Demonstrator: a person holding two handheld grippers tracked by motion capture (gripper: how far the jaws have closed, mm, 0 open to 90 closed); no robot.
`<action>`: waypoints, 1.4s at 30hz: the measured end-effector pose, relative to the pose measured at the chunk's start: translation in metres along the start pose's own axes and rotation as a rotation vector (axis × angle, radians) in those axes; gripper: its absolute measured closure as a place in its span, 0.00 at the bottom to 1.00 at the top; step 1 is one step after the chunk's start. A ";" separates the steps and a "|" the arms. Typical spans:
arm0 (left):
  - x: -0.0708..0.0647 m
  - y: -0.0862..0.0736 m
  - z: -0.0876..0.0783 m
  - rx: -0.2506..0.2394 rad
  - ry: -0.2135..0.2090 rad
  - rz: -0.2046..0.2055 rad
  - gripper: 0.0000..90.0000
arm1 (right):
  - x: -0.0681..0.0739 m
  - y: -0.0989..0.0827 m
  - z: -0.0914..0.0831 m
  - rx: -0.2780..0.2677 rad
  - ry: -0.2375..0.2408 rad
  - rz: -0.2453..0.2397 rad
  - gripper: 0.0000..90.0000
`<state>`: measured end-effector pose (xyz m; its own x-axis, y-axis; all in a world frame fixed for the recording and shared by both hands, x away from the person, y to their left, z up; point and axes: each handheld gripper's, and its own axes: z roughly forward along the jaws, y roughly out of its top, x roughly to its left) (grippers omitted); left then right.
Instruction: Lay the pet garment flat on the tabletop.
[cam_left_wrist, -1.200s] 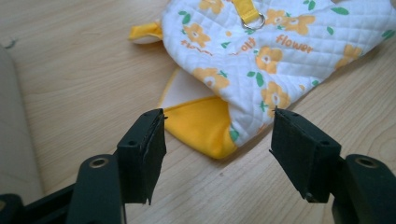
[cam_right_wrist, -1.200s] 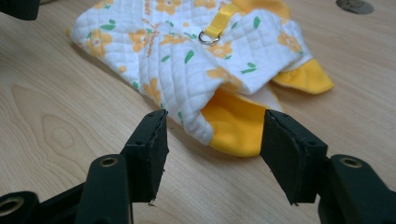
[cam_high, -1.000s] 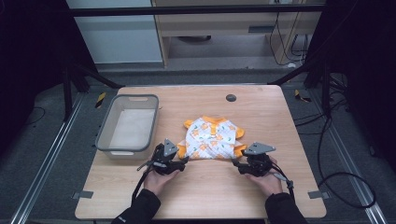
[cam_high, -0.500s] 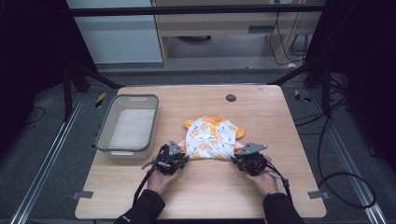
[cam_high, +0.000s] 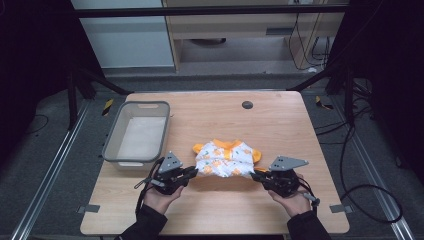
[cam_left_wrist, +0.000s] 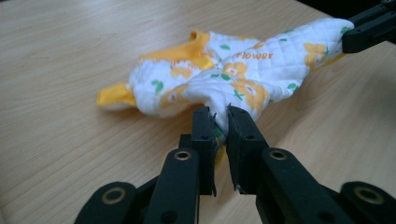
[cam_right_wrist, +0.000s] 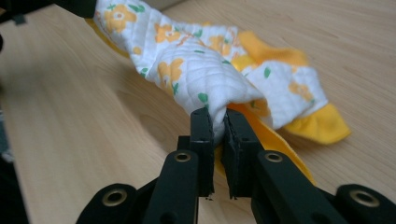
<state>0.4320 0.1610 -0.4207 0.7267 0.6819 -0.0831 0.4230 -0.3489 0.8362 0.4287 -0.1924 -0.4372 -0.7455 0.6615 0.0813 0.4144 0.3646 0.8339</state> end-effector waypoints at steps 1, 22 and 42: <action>0.000 0.000 0.000 0.000 0.000 0.000 0.91 | 0.000 0.000 0.000 0.000 0.000 0.000 0.92; 0.052 -0.005 0.062 0.096 0.143 -0.150 0.57 | -0.038 0.013 0.072 0.068 -0.198 0.088 0.74; 0.031 -0.045 0.029 0.135 0.115 -0.056 0.35 | -0.029 -0.027 0.034 0.048 -0.153 0.035 0.43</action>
<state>0.4513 0.1787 -0.4766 0.6363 0.7692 -0.0587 0.5356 -0.3858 0.7512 0.4568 -0.1997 -0.4809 -0.6435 0.7651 0.0221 0.4656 0.3683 0.8047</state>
